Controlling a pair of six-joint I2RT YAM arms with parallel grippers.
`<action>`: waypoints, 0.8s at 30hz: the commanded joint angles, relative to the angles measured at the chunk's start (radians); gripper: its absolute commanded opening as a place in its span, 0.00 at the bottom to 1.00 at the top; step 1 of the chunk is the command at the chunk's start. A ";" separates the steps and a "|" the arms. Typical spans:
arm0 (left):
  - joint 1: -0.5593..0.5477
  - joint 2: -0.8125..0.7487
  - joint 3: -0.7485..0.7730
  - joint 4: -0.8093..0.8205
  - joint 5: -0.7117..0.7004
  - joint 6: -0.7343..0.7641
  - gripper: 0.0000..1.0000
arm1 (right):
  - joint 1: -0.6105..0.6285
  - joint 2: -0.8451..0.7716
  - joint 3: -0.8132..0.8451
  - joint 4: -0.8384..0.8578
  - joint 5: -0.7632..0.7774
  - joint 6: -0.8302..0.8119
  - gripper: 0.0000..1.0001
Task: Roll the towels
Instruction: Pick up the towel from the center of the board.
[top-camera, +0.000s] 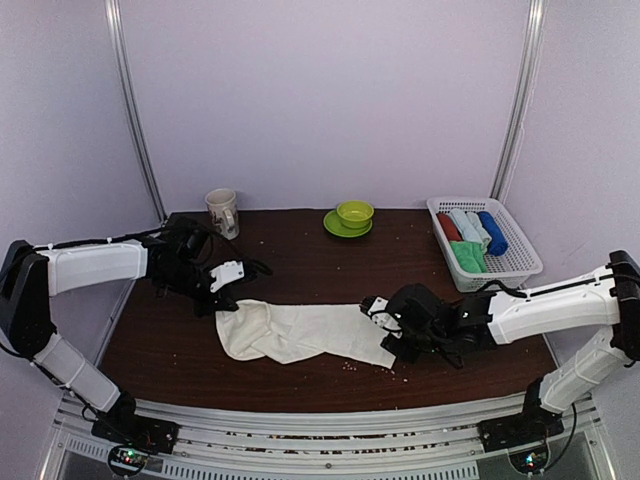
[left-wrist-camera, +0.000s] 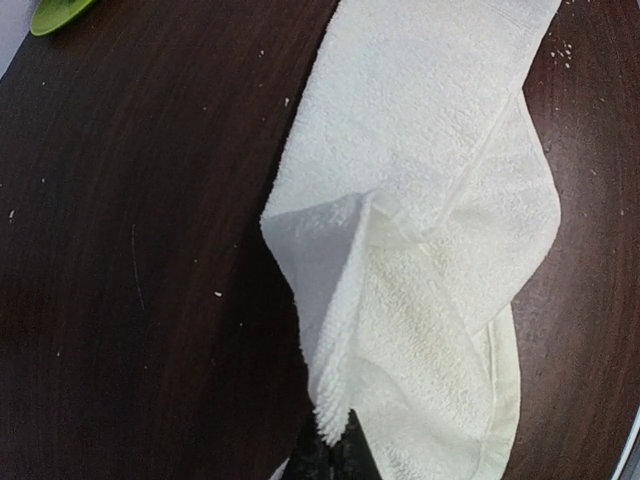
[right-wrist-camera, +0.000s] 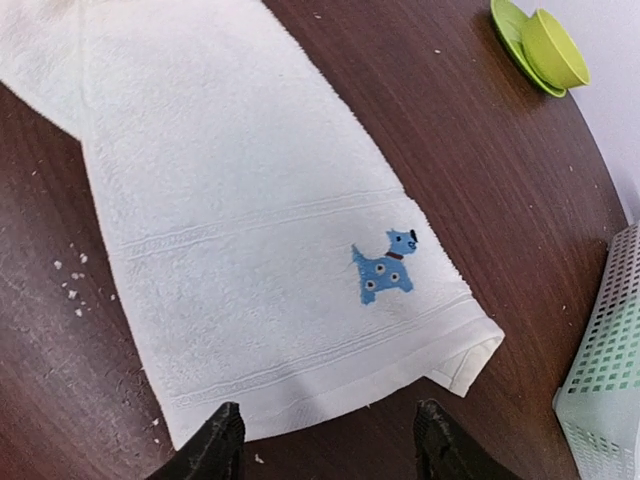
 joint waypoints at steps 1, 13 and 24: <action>0.005 0.007 0.009 0.025 0.027 -0.011 0.00 | 0.031 0.026 0.002 -0.056 -0.067 -0.118 0.58; 0.005 0.005 0.007 0.028 0.018 -0.013 0.00 | 0.057 0.192 0.060 -0.152 -0.149 -0.178 0.51; 0.006 -0.008 0.002 0.031 0.024 -0.013 0.00 | 0.051 0.294 0.096 -0.179 -0.122 -0.145 0.03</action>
